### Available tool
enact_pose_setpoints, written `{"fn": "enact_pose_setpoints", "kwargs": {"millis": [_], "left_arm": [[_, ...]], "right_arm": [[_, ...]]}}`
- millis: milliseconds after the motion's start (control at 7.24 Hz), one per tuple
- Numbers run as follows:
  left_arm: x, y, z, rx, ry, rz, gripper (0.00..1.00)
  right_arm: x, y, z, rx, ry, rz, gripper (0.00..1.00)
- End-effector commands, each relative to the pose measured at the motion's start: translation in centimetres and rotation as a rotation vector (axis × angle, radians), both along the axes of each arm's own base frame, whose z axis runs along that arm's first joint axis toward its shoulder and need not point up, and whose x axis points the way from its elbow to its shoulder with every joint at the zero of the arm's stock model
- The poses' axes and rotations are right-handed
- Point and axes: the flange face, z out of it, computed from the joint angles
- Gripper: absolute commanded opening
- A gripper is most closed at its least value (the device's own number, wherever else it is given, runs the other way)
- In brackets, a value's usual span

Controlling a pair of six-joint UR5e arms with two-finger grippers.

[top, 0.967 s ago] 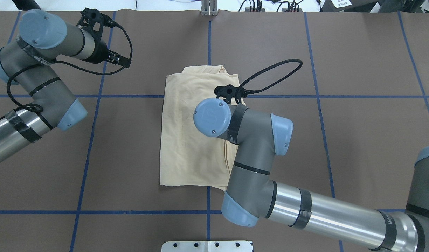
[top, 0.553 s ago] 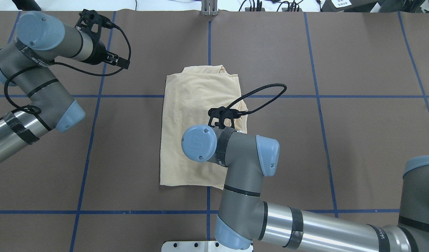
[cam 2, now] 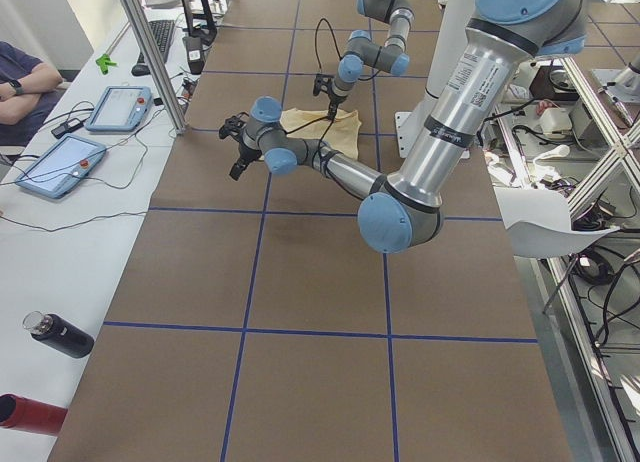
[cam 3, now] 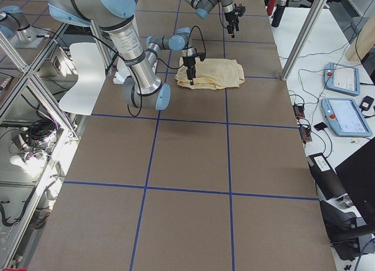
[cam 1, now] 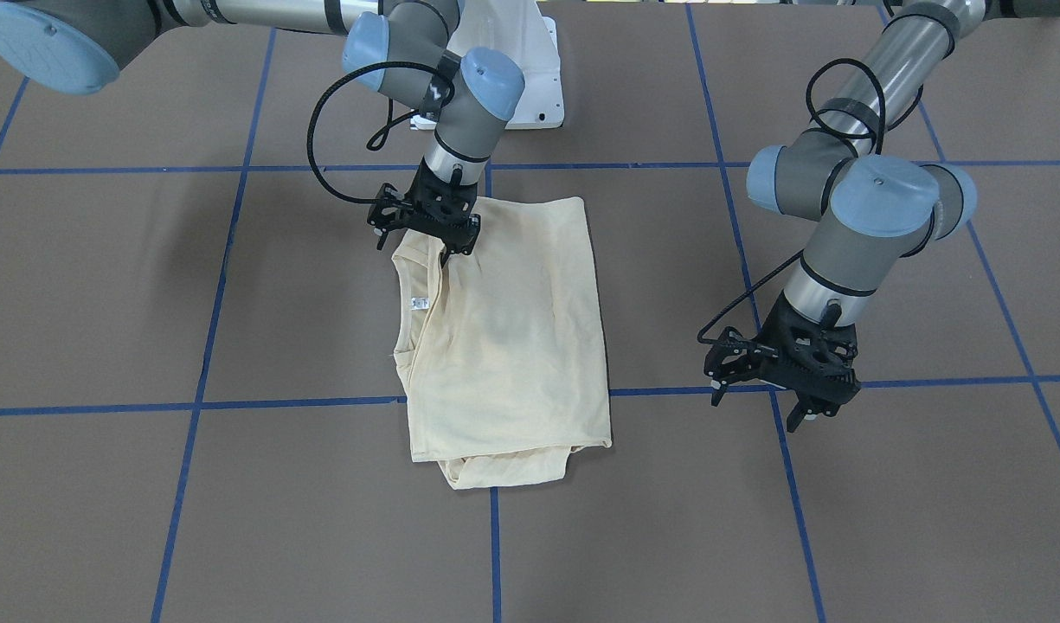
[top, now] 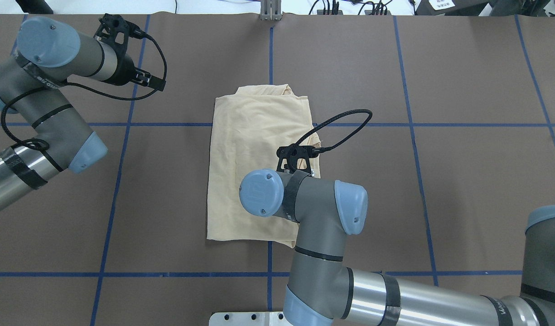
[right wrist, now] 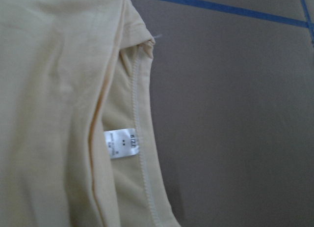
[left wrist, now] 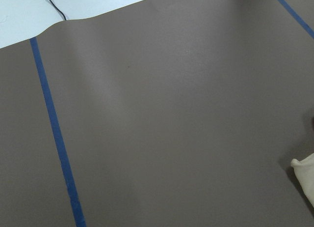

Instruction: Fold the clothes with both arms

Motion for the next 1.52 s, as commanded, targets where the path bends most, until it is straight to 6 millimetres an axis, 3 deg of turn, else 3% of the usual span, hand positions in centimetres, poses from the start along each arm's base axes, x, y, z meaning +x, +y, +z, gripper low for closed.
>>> {"fn": "enact_pose_setpoints", "kwargs": {"millis": [0, 138, 415, 553, 691, 829, 967, 1105, 1244, 1382], "left_arm": [[0.0, 0.0, -0.1, 0.002, 0.001, 0.0, 1.0], [-0.2, 0.2, -0.4, 0.006, 0.006, 0.001, 1.0], [-0.9, 1.8, -1.1, -0.017, 0.05, 0.022, 1.0], [-1.2, 2.7, -2.6, -0.082, 0.114, 0.006, 1.0], [0.2, 5.1, -5.3, -0.138, 0.171, 0.001, 1.0], [2.7, 8.9, -6.9, -0.227, 0.243, 0.001, 1.0], [4.8, 12.9, -8.8, -0.307, 0.314, 0.006, 1.0], [7.4, 17.8, -9.6, -0.349, 0.349, -0.004, 1.0], [10.0, 22.3, -9.9, -0.385, 0.37, -0.012, 1.0], [11.6, 24.7, -10.2, -0.419, 0.381, -0.001, 1.0]], "right_arm": [[2.1, 1.5, 5.9, 0.031, 0.094, -0.017, 1.0], [3.8, 1.4, 5.5, 0.046, 0.074, -0.025, 1.0], [7.9, 0.0, 0.4, 0.103, -0.037, -0.034, 1.0], [10.2, 0.1, -3.0, 0.124, -0.188, -0.023, 1.0], [11.0, 0.6, -3.8, 0.121, -0.329, -0.001, 1.0], [11.8, 1.0, -2.5, 0.147, -0.447, 0.02, 1.0], [13.9, 1.8, -0.6, 0.177, -0.547, 0.031, 1.0], [15.4, 2.4, 1.5, 0.175, -0.628, 0.066, 1.0], [17.0, 3.0, 4.4, 0.195, -0.694, 0.072, 1.0], [18.8, 3.8, 7.6, 0.183, -0.774, 0.108, 1.0]]}}
